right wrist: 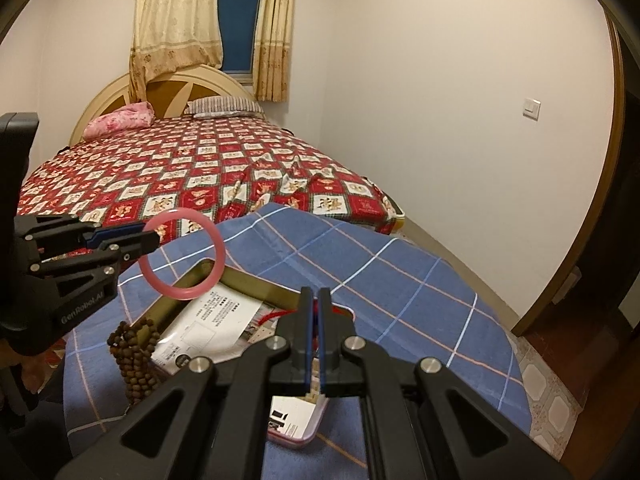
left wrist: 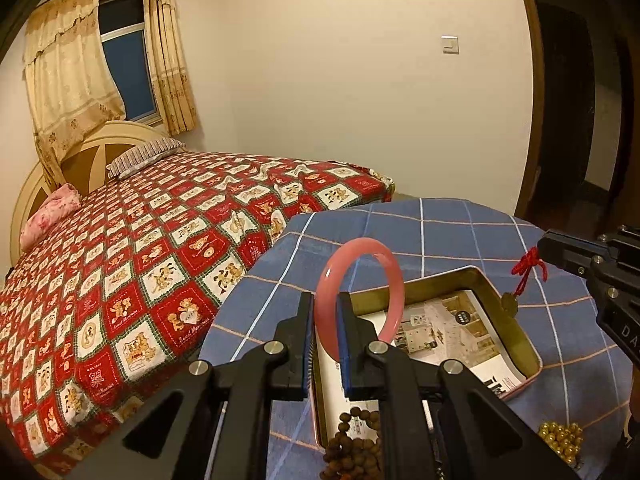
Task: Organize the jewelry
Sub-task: 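Lower the pink bangle into the tin and open the left tool, then grasp the wooden bead bracelet with the left tool and lift it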
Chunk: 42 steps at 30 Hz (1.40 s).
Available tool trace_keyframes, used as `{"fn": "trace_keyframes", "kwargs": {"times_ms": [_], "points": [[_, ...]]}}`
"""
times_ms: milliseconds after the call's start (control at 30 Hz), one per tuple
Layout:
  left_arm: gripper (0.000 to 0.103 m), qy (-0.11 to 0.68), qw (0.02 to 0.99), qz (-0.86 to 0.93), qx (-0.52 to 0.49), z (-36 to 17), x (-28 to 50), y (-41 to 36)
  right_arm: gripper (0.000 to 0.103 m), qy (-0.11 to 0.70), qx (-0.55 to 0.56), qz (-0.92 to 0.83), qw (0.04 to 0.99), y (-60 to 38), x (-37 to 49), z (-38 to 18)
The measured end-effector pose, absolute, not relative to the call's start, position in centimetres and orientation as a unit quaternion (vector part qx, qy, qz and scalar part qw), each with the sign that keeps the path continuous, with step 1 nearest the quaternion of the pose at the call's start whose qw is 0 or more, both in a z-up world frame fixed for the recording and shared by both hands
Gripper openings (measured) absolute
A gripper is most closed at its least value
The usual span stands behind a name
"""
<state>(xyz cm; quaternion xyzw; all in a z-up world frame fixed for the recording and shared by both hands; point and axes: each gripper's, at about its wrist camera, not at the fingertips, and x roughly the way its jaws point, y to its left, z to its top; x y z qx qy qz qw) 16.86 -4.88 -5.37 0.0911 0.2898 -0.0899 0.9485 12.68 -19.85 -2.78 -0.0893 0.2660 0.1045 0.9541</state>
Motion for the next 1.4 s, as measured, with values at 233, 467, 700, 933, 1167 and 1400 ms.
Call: {"fn": "trace_keyframes", "kwargs": {"times_ms": [233, 467, 700, 933, 1167, 1400], "points": [[0.01, 0.296, 0.946, -0.088, 0.095, -6.0, 18.1, -5.2, 0.003, 0.269, -0.09, 0.105, 0.953, -19.6, 13.9, -3.1], [0.01, 0.305, 0.943, -0.085, 0.101, -6.6, 19.1, -5.5, 0.003, 0.274, -0.094, 0.106, 0.951, -19.2, 14.8, -3.6], [0.01, 0.318, 0.938, -0.083, 0.107, -7.6, 20.2, -6.0, 0.003, 0.287, -0.103, 0.108, 0.946, -18.6, 16.2, -4.6], [0.01, 0.331, 0.933, -0.079, 0.117, -8.7, 21.5, -6.2, 0.003, 0.305, -0.107, 0.102, 0.941, -18.9, 17.9, -6.2], [0.01, 0.344, 0.927, -0.071, 0.129, -9.8, 22.3, -6.3, 0.003, 0.327, -0.107, 0.093, 0.934, -19.7, 19.0, -7.7], [0.086, 0.313, 0.938, -0.04, 0.144, -8.8, 21.1, -6.6, 0.048, 0.341, -0.093, 0.083, 0.932, -20.9, 18.9, -8.5]]}}
